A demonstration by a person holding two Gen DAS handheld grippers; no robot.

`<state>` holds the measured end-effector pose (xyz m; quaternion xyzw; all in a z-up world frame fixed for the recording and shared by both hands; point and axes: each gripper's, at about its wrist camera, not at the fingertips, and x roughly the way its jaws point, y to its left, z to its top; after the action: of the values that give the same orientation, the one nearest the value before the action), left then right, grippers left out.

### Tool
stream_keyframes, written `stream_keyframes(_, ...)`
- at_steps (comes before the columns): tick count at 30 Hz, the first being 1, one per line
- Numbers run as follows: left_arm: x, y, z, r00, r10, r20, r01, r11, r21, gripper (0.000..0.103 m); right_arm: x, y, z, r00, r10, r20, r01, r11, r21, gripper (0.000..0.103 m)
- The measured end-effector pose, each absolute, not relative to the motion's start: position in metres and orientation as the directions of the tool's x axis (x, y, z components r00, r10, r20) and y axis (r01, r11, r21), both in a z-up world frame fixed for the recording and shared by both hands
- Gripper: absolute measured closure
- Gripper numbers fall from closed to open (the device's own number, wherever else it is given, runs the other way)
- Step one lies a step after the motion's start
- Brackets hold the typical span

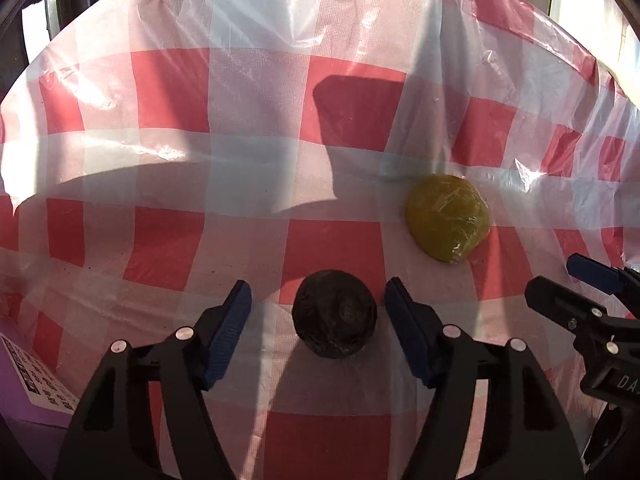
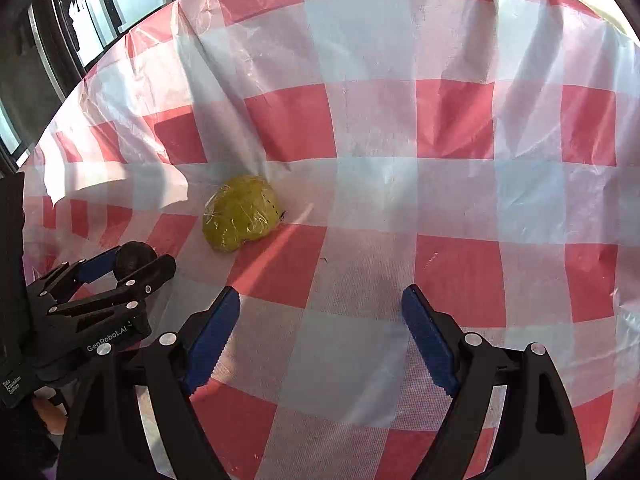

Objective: Organize fruits
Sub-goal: 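Grasp the last mangosteen with the left tool while the right tool grasps the bagged round fruit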

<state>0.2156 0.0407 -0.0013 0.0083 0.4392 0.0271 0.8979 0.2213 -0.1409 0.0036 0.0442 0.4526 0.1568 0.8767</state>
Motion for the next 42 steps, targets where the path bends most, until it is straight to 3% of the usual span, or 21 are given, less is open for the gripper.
stream_keyframes(2,0.214,0.045,-0.001,0.608,0.056,-0.792,-0.037,0.998,0.041,0.066,0.238,-0.127,0.003,0.536,0.326,-0.779,-0.266,0.941,0.211,0.022)
stream_keyframes(10,0.186,0.054,-0.003,0.594,0.071,-0.802,-0.053,0.997,0.05,0.066,0.273,-0.061,-0.001,0.519,0.314,-0.795,-0.427,0.901,0.077,0.021)
stream_keyframes(12,0.174,0.059,-0.001,0.589,0.076,-0.805,-0.061,0.997,0.049,0.066,0.273,-0.049,-0.002,0.52,0.313,-0.795,-0.471,0.881,0.039,0.026)
stream_keyframes(13,0.17,0.058,0.0,0.585,0.077,-0.807,-0.063,0.997,0.05,0.066,0.273,-0.048,-0.001,0.523,0.314,-0.792,-0.472,0.881,0.037,0.036)
stream_keyframes(14,0.166,0.055,0.001,0.58,0.076,-0.811,-0.063,0.997,0.048,0.067,0.272,-0.05,0.0,0.529,0.317,-0.787,-0.468,0.883,0.041,0.044)
stream_keyframes(31,0.059,-0.001,0.01,0.521,-0.049,-0.852,0.101,0.995,0.005,0.067,0.084,-0.171,0.0,0.541,0.286,-0.791,-0.191,0.958,0.216,0.044)
stream_keyframes(42,0.029,-0.02,0.031,0.477,-0.154,-0.865,0.22,0.974,-0.052,0.067,0.015,-0.187,0.021,0.526,0.242,-0.815,-0.146,0.97,0.194,0.044)
